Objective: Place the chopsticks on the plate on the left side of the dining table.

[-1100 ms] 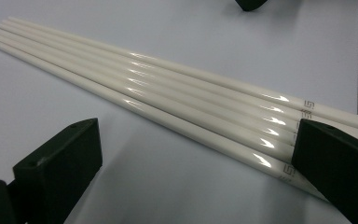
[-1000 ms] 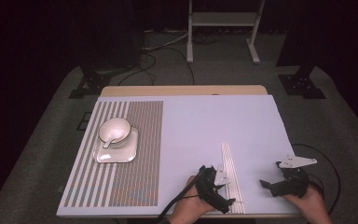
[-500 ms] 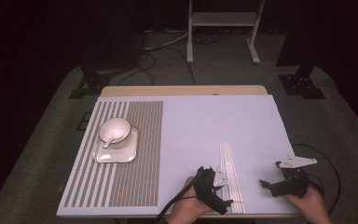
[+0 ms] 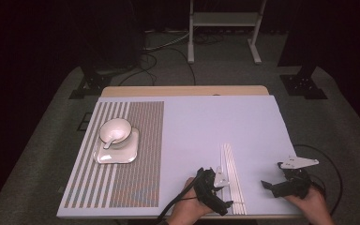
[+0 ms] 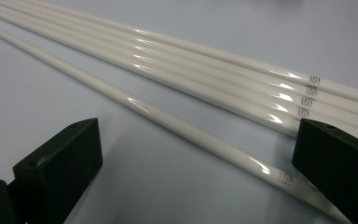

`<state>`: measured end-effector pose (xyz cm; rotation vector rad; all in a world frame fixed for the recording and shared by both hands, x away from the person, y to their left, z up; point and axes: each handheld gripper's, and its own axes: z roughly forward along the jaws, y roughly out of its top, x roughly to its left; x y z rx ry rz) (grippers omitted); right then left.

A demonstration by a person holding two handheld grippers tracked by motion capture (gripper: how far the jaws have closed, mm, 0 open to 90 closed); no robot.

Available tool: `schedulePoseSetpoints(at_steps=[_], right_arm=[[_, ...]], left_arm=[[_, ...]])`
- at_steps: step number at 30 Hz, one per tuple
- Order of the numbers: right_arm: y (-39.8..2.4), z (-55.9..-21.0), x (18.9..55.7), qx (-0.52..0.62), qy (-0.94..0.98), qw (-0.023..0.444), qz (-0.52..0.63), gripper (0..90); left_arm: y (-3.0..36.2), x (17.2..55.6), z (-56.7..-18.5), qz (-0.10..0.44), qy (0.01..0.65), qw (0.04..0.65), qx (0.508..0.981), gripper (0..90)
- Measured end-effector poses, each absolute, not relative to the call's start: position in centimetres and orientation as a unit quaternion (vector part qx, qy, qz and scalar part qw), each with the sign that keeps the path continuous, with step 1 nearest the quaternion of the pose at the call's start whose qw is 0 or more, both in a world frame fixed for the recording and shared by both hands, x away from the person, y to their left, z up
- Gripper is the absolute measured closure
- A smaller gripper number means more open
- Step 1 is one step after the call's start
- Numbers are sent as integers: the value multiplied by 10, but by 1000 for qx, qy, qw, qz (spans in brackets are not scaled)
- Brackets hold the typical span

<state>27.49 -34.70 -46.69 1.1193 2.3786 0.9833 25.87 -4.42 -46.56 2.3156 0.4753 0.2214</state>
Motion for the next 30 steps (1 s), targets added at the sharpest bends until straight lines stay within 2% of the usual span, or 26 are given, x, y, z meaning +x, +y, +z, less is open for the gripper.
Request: schedulePoseSetpoints(at_steps=[30], right_arm=[[-347,-467,275,393,836,167,346,0]], left_arm=[[-20,262,-463,88,199,361,907,2]])
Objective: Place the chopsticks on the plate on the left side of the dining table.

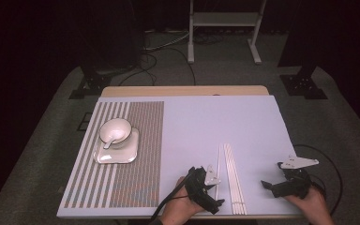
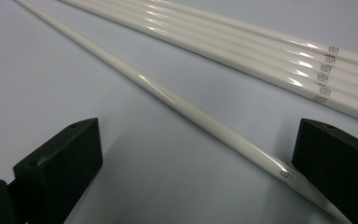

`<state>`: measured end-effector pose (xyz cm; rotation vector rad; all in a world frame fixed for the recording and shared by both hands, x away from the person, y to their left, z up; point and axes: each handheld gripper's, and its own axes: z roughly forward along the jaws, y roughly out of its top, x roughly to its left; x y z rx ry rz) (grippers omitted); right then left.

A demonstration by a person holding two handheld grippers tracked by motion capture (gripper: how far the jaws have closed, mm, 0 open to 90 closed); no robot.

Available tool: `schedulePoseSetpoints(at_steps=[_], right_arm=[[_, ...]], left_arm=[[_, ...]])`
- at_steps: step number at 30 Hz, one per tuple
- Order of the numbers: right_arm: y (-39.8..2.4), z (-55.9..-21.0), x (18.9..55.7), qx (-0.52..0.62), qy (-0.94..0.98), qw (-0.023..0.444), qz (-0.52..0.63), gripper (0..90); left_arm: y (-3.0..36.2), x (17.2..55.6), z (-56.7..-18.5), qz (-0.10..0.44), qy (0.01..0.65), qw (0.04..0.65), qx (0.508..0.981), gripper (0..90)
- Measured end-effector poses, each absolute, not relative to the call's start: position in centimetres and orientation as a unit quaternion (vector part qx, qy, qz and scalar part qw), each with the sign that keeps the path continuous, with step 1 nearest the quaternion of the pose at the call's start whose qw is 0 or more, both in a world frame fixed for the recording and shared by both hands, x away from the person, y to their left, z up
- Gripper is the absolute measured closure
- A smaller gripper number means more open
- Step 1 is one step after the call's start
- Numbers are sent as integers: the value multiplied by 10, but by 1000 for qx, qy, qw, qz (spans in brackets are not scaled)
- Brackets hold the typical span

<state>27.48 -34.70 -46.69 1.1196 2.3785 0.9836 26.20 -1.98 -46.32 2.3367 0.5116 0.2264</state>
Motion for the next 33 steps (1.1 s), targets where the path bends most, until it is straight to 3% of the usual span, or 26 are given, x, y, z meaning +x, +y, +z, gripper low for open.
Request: schedulePoseSetpoints(at_steps=[33], right_arm=[[-347,-467,275,393,836,166,345,0]], left_arm=[[6,261,-460,87,211,345,911,3]])
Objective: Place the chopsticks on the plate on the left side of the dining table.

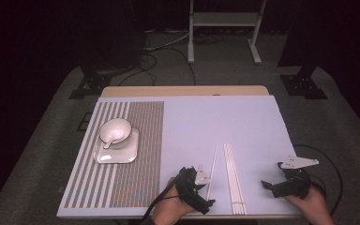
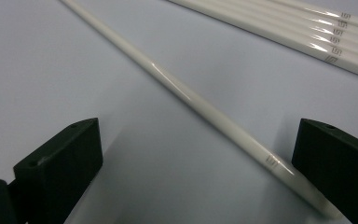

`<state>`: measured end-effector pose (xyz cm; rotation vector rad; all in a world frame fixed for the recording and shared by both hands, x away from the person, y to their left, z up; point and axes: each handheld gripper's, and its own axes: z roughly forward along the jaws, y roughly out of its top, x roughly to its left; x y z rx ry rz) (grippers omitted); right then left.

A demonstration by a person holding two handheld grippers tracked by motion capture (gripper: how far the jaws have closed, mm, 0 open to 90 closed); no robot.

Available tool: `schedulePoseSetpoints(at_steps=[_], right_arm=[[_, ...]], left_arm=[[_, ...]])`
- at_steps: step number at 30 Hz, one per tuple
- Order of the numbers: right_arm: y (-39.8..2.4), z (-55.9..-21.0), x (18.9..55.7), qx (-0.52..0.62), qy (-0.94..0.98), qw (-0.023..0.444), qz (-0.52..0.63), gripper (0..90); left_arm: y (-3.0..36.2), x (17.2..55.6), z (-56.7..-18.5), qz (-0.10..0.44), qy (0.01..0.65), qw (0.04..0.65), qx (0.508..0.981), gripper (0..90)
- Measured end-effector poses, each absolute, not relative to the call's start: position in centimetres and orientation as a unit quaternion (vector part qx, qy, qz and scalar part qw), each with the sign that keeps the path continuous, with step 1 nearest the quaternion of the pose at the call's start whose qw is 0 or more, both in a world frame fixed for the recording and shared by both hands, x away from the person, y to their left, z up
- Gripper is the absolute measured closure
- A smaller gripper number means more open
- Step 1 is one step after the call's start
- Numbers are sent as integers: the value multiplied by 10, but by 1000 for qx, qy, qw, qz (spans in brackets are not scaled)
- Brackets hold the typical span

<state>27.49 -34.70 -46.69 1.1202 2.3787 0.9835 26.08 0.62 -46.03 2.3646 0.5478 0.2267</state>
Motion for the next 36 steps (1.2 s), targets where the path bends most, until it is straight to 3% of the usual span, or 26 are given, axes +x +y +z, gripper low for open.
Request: schedulePoseSetpoints(at_steps=[36], right_arm=[[-347,-467,275,393,836,167,345,0]], left_arm=[[44,264,-458,94,232,329,910,2]])
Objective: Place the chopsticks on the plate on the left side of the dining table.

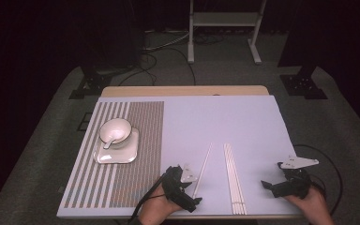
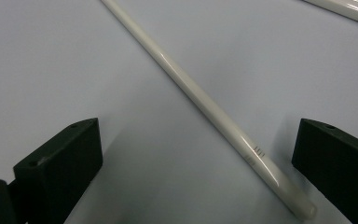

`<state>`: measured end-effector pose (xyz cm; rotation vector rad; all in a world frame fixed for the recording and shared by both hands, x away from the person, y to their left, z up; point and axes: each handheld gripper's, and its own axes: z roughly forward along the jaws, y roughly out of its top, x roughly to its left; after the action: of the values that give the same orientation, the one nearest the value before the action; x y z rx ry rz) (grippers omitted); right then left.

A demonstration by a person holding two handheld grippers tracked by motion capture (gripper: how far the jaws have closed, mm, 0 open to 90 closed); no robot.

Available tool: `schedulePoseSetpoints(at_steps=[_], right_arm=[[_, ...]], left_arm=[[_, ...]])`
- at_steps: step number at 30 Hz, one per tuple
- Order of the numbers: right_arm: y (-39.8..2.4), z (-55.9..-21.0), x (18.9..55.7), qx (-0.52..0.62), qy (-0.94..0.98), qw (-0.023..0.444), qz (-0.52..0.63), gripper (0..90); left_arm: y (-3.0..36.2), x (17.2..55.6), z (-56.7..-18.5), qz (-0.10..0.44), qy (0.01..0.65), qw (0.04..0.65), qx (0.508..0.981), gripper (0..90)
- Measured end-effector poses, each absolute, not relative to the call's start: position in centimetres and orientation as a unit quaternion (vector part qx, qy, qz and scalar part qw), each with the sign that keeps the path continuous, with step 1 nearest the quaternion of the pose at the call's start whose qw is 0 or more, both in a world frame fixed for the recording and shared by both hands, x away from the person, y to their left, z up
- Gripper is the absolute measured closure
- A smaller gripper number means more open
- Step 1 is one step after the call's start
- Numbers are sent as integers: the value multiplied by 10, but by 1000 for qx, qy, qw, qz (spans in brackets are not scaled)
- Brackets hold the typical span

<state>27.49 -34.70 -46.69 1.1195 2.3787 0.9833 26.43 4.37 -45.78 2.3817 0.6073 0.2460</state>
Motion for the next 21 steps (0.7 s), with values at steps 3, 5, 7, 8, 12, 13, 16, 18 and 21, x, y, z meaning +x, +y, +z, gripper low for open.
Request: schedulePoseSetpoints(at_steps=[3,5,7,8,12,13,16,18,21], right_arm=[[-347,-467,275,393,836,166,345,0],[-347,-467,275,394,836,166,345,0],[-347,-467,275,394,836,166,345,0],[-347,-467,275,393,836,167,345,0],[-347,-467,275,393,836,167,345,0],[-347,-467,275,394,836,166,345,0],[-347,-467,275,394,836,166,345,0],[-347,-467,275,393,836,167,345,0],[-347,-467,275,394,835,166,345,0]], left_arm=[[47,265,-457,96,234,326,911,2],[50,266,-458,97,237,327,910,2],[52,267,-457,99,240,326,909,2],[53,268,-457,100,240,325,909,2],[58,270,-456,102,243,323,909,2],[59,270,-456,102,245,325,908,2],[62,271,-456,110,245,319,909,2],[65,272,-456,110,249,319,908,2],[68,273,-456,110,253,319,907,2]])
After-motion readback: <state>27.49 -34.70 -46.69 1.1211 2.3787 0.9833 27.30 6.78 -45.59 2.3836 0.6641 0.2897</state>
